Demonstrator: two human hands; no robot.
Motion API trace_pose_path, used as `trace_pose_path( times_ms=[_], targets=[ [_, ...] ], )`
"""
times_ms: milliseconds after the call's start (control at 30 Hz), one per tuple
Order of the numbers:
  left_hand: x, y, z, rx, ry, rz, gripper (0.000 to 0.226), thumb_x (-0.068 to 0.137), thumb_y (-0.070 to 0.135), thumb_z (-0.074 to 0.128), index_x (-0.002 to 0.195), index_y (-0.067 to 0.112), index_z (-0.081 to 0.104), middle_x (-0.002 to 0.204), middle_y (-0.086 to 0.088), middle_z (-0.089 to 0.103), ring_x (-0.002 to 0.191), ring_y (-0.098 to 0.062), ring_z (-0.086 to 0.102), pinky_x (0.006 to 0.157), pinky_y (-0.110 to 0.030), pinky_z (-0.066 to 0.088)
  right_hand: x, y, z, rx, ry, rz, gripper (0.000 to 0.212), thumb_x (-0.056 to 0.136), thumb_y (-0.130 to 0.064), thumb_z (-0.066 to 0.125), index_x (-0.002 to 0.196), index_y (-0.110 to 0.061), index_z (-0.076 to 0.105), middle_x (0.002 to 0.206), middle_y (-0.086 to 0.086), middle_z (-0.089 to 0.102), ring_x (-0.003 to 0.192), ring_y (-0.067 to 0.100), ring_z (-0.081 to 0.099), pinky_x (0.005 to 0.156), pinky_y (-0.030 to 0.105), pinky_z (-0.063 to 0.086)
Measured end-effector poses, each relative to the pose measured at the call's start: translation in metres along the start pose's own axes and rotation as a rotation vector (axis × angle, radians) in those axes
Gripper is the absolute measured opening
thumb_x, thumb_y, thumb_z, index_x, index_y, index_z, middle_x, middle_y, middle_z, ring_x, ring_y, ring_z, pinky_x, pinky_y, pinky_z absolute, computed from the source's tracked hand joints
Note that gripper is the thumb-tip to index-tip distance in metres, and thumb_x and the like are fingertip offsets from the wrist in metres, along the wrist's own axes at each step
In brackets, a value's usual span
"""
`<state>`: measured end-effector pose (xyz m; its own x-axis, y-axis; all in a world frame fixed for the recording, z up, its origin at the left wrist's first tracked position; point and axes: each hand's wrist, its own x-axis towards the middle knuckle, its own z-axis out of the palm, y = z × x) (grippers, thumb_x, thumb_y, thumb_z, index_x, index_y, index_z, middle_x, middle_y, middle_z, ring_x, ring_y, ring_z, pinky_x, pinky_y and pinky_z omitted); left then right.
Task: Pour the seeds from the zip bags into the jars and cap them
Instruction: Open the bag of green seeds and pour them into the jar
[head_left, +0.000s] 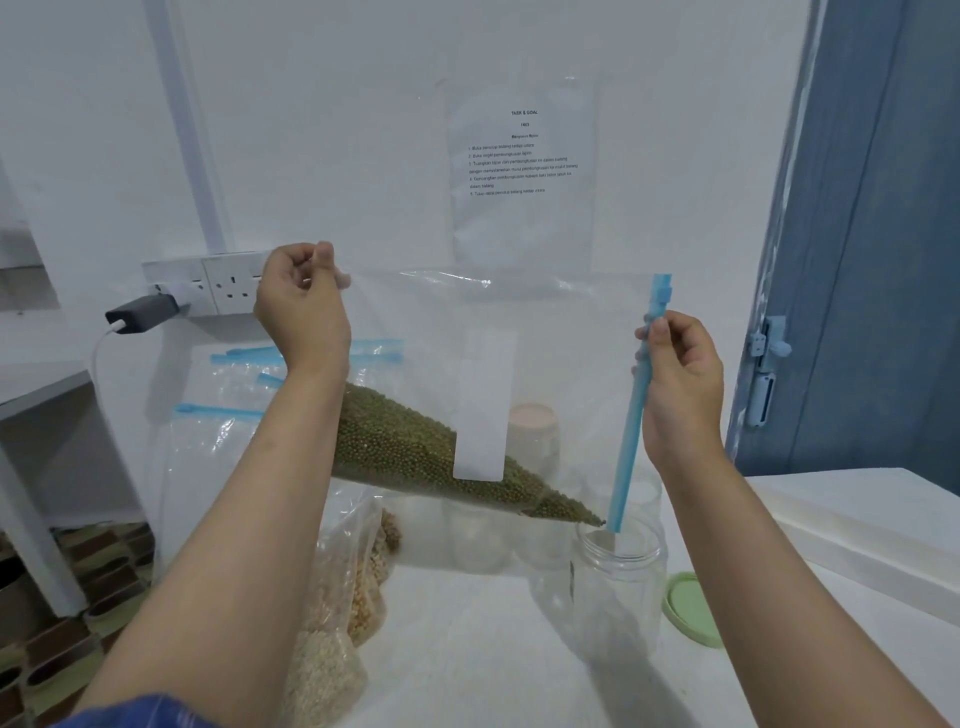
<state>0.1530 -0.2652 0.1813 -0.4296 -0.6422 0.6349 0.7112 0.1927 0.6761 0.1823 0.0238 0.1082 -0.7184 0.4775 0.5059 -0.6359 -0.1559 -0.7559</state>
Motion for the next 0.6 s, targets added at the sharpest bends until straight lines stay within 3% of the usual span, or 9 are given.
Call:
trace_pose_path(
  times_ms=[367, 600],
  targets=[
    [0.002, 0.011, 0.009, 0.021, -0.018, 0.037, 0.016, 0.094, 0.03, 0.064, 0.08, 0.03, 0.056, 0.061, 0.009, 0.064, 0.069, -0.008, 0.066, 0.089, -0.041, 0.057, 0.0, 0.001, -0.002, -0.013, 0.032, -0.013, 0.018, 0.104, -0.016, 0.05, 0.099, -0.028, 0.062, 0.086, -0.015, 0.065, 0.085, 0.0, 0.056, 0.085, 0.019, 0.046],
    [0.005, 0.015, 0.013, 0.009, -0.04, 0.048, 0.014, 0.094, 0.031, 0.064, 0.082, 0.029, 0.057, 0.061, 0.009, 0.064, 0.07, -0.009, 0.066, 0.091, -0.042, 0.056, 0.002, -0.001, -0.005, -0.02, 0.039, -0.022, 0.016, 0.104, -0.016, 0.05, 0.101, -0.027, 0.061, 0.087, -0.014, 0.064, 0.086, 0.0, 0.056, 0.086, 0.018, 0.045]
  ],
)
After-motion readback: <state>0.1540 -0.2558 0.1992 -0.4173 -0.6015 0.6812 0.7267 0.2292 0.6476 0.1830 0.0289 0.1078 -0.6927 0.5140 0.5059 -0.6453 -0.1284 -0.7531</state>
